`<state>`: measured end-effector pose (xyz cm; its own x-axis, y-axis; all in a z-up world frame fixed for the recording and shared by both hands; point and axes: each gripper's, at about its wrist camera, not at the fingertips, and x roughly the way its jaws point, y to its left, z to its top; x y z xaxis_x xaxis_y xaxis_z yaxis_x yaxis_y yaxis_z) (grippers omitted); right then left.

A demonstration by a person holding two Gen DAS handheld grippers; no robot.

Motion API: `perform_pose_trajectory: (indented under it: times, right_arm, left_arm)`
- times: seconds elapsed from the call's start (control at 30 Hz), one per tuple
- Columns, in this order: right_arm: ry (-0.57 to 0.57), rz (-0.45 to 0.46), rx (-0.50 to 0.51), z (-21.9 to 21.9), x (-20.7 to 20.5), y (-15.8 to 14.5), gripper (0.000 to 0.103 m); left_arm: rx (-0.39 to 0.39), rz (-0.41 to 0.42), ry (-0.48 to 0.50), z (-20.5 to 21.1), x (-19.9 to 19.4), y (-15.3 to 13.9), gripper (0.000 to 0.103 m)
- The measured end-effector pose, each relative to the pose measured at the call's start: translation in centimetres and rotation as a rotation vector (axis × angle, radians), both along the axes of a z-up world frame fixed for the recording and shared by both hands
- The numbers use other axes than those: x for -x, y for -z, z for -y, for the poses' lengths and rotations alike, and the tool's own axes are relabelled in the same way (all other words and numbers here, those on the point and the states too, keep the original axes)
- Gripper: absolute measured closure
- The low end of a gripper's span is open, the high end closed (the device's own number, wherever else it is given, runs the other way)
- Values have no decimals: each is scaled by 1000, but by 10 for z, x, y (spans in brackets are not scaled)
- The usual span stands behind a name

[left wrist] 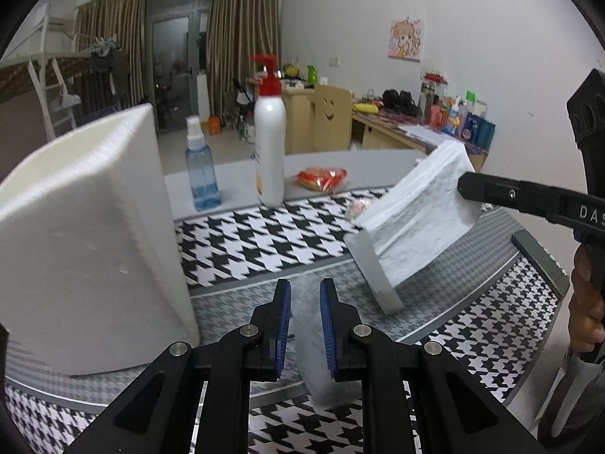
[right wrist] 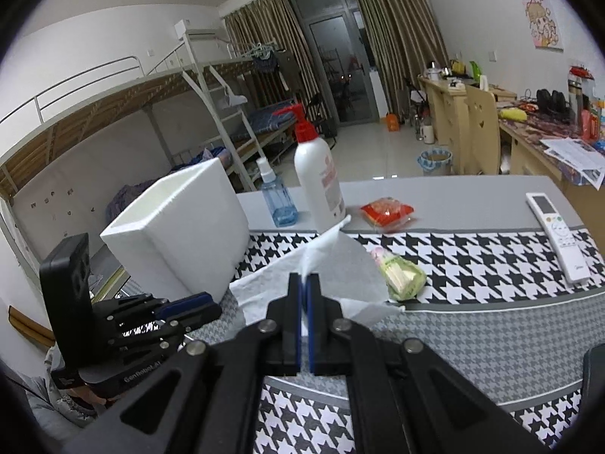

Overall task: Organize soft objects
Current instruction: 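Lift the grey sock with the left tool while the right tool lifts the tissue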

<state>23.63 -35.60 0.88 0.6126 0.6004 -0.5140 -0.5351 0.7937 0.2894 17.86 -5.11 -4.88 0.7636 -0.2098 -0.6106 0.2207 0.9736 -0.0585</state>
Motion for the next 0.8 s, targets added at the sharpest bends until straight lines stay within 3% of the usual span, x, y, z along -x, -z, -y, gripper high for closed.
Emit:
perform_pose_trajectory:
  times: [0.17, 0.4, 0.43, 0.47, 0.5, 0.57, 0.8]
  right_arm:
    - [2, 33, -3, -3, 10, -7, 99]
    - [26, 50, 2, 1, 18, -10, 99]
    - [28, 49, 2, 2, 18, -9, 99]
    - [30, 48, 2, 3, 18, -9, 99]
    - [33, 46, 2, 4, 19, -8, 99]
    - [41, 44, 4, 5, 18, -7, 99]
    - [55, 37, -8, 11, 20, -5, 99]
  left_arm:
    - [-3, 42, 0, -4, 11, -12, 88]
    - [-18, 15, 36, 5, 19, -2, 87]
    - [-22, 4, 42, 7, 18, 0, 85]
    - [-24, -2, 45, 8, 18, 2, 76]
    - [-29, -7, 48, 10, 17, 4, 58]
    - [-48, -14, 45, 14, 15, 10, 42]
    - [-89, -89, 44, 21, 2, 31, 42]
